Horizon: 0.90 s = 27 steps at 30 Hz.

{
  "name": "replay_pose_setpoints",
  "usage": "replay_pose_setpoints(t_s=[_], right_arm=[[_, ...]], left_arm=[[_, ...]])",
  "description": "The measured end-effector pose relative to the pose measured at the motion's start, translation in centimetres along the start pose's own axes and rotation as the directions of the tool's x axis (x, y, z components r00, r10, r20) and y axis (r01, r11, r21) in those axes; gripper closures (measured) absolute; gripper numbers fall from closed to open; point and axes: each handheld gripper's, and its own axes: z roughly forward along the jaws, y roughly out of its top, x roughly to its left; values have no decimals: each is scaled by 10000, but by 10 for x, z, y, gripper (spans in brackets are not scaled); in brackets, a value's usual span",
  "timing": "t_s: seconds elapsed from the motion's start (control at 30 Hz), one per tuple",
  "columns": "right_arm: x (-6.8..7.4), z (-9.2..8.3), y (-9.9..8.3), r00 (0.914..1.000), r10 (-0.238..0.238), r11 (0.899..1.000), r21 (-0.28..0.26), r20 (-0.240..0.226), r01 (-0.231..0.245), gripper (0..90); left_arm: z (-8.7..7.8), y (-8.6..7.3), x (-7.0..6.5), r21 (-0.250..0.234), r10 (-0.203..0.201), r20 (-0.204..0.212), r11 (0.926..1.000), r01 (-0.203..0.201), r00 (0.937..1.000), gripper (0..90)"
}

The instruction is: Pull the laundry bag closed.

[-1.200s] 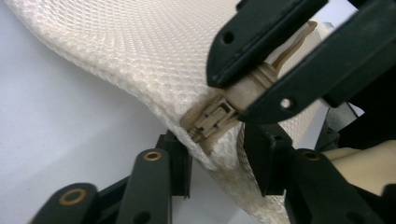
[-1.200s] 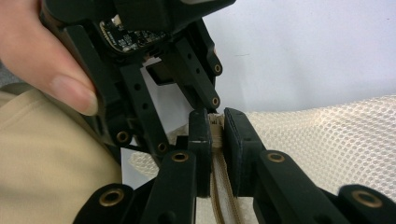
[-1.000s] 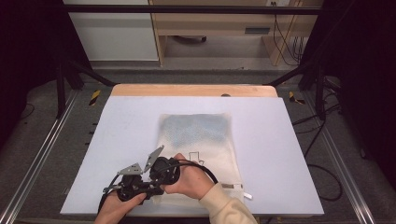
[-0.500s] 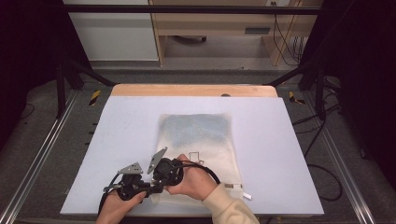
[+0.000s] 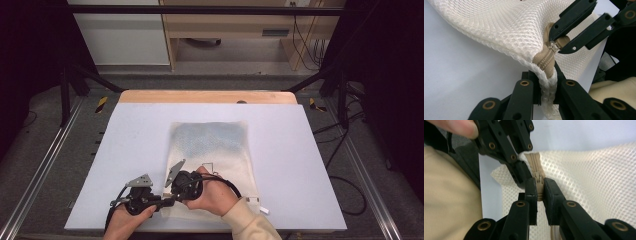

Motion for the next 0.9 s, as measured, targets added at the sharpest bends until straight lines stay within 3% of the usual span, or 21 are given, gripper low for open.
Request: replay_pose_setpoints(t_s=[0.3,0.9], right_arm=[[-7,-4,-16,9991,414,9991,86,11,-414,822],[-6,-7,-25,9982,583,9978,-339,161,-577,821]], left_arm=[[0,0,-1,8,50,32,10000,-50,10000,838],[1,0,-4,-51,203,-17,9998,-203,9998,836]])
